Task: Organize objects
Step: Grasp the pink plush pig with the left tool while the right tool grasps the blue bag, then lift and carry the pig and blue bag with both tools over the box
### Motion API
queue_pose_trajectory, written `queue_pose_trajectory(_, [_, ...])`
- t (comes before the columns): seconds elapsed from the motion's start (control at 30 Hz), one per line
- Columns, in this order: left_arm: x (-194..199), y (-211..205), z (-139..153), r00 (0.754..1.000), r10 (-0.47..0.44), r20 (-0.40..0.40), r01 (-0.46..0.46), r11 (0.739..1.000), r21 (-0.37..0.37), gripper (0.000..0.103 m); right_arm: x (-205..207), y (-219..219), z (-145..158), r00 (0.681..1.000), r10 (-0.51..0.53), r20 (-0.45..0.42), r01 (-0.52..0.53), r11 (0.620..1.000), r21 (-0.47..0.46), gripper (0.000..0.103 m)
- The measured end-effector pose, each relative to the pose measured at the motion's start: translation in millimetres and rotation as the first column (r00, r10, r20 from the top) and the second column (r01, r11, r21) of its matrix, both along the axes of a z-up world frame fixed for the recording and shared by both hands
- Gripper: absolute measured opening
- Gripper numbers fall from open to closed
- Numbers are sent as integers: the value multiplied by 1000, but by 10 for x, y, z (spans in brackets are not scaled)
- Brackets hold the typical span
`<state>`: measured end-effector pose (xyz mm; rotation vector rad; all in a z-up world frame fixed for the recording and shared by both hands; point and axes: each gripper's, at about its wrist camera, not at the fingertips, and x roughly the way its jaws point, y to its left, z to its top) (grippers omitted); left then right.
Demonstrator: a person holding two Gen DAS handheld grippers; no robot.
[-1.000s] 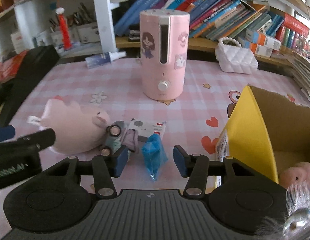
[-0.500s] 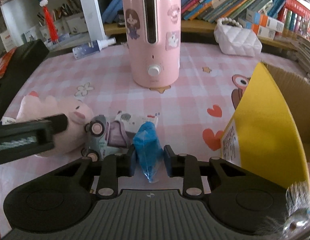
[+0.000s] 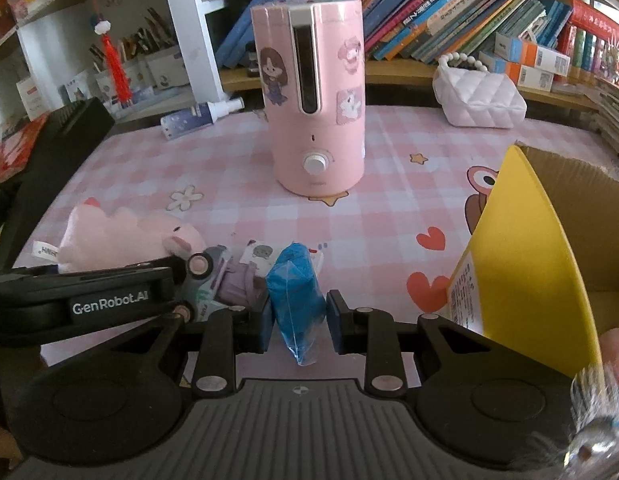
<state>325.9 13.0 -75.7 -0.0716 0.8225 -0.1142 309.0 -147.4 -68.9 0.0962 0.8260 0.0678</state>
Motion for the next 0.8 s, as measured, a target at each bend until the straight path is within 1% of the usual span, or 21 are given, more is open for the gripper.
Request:
queue_pose_trajectory(0.1, [-112, 53, 60, 1000, 14, 7, -14, 1000, 9, 76, -41, 0, 30, 1000, 1, 4, -1, 1000, 6, 26])
queue_pose_trajectory(0.43, [-787, 373, 390, 996, 73, 49, -70, 996, -59, 76, -330, 53, 170, 998, 38, 42, -38, 999, 1, 26])
queue_pose_trajectory(0.63, [-1247, 476, 570, 995, 65, 73, -60, 995, -78, 76, -646, 108, 357, 989, 110, 94, -110, 994, -8, 26])
queue_pose_trajectory(0.8, [-1599, 547, 647, 995, 64, 76, -56, 993, -107, 76, -1004, 136, 531, 969, 198, 148, -192, 980, -53, 26])
